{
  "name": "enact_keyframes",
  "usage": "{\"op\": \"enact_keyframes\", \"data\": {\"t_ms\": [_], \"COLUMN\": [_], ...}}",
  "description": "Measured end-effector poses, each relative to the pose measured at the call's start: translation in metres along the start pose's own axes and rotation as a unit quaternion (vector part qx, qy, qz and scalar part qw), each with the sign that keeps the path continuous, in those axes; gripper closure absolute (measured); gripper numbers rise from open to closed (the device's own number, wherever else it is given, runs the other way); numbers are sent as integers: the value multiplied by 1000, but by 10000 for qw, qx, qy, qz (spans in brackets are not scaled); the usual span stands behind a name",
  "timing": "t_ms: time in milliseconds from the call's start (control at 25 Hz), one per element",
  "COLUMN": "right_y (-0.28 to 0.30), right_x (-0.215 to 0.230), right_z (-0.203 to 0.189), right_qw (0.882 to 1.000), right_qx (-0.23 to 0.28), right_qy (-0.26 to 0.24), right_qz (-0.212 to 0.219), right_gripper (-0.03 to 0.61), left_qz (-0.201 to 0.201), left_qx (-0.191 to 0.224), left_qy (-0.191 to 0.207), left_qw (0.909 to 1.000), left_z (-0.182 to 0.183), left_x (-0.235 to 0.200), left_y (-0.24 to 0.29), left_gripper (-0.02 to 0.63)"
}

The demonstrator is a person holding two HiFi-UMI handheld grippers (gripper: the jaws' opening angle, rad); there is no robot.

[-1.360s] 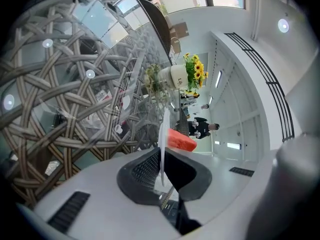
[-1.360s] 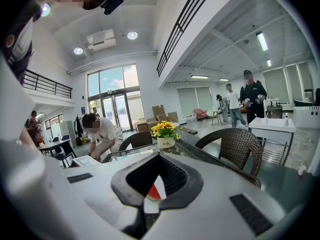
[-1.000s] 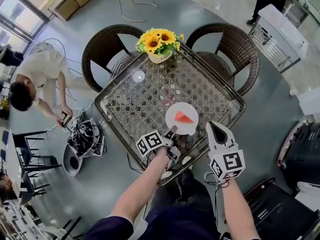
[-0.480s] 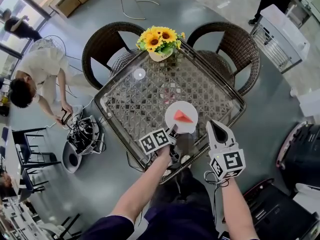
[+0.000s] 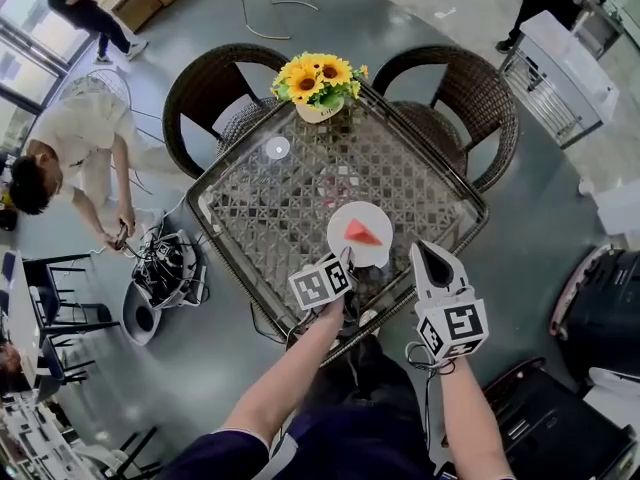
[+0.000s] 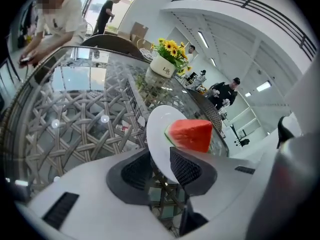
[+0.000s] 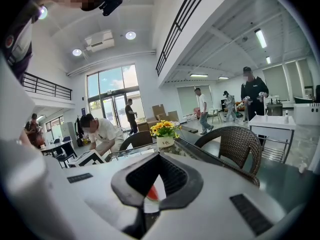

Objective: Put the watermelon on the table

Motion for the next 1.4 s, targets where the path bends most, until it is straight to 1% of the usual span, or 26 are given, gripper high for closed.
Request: {"op": "enact_keyframes", "data": {"t_ms": [120, 320, 600, 800, 920, 1040, 1120, 1280, 1400], "right_y": [-1, -3, -5, -10, -14, -15, -17, -30, -33], "right_x": [-2, -4, -4, -3, -3, -4, -6, -15, -21], "right_z": [0, 3, 3, 5, 10, 15, 20, 24, 26], "right_qw": [10000, 10000, 9999, 9999, 9999, 9998, 9998, 9999, 9999], "right_qx": [-3, 5, 14, 19, 53, 115, 142, 123, 132], "right_qy": [-9, -26, -74, -95, -114, -139, -132, -82, -83], "right_qz": [52, 79, 97, 56, 40, 38, 32, 10, 3], "right_gripper": [575, 575, 575, 575, 575, 575, 575, 575, 575], "left_qz": [153, 432, 528, 708, 725, 604, 410, -122, -534], "left_qx": [72, 150, 149, 154, 225, 383, 418, 538, 738], "left_qy": [357, 923, 1106, 1367, 1380, 1428, 1602, 2154, 2486], "left_qw": [9992, 9947, 9924, 9880, 9875, 9872, 9853, 9750, 9643], "left_z": [1, 0, -3, -4, 1, 11, 13, 7, 8], "left_x": [0, 0, -2, -8, -8, -2, 5, 26, 45], "left_y": [-1, -1, 1, -3, -11, -24, -36, -70, -93], "left_gripper": [493, 474, 465, 463, 463, 463, 463, 465, 472]}}
Point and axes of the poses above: the fingertips, and each gripper's own axes: y forward along the fingers, x to its right, z out of its top, the point moved 1 cm from there along -y, backward along the fingers, and after that the axes turned 10 degrees about -y, right-handed, at the moved point
